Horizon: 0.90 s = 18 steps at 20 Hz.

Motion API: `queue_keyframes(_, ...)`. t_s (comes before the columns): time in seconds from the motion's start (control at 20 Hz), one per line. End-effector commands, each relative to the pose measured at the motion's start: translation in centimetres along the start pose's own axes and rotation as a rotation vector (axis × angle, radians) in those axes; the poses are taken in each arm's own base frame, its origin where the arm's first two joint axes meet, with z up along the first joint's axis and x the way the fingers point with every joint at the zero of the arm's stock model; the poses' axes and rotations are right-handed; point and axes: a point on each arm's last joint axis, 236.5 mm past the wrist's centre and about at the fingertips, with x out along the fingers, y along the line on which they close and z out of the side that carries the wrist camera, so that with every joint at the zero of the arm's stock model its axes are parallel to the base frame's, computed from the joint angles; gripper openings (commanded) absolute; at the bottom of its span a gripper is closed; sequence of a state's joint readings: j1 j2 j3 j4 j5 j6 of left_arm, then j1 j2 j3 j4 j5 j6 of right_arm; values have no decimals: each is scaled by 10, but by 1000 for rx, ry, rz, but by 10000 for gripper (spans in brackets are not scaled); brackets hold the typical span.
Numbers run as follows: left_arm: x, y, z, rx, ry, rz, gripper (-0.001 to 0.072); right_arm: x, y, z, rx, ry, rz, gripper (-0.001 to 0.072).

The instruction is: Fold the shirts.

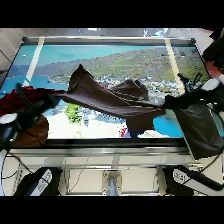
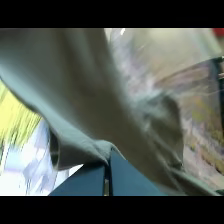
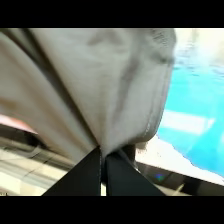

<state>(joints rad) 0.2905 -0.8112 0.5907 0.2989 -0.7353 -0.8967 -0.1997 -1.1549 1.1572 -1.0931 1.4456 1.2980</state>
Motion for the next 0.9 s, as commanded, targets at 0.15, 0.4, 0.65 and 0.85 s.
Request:
queue_keyframes(0.15, -222, -142, 154, 536, -574, 262, 7, -268, 123, -19, -320, -768, -223, 7)
queue_keyframes(0.4, -255, -223, 180, 696, -554, 222, 8, -352, 165, -24, -413, -1010, -270, 7)
queue_keyframes(0.65, -147, -143, 151, 467, -67, 17, 7, -227, 86, 39, -252, -560, -211, 8)
queue_keyframes(0.85, -2, -50, 97, 501, 283, 128, 8, -106, 32, 100, -117, -338, -71, 9)
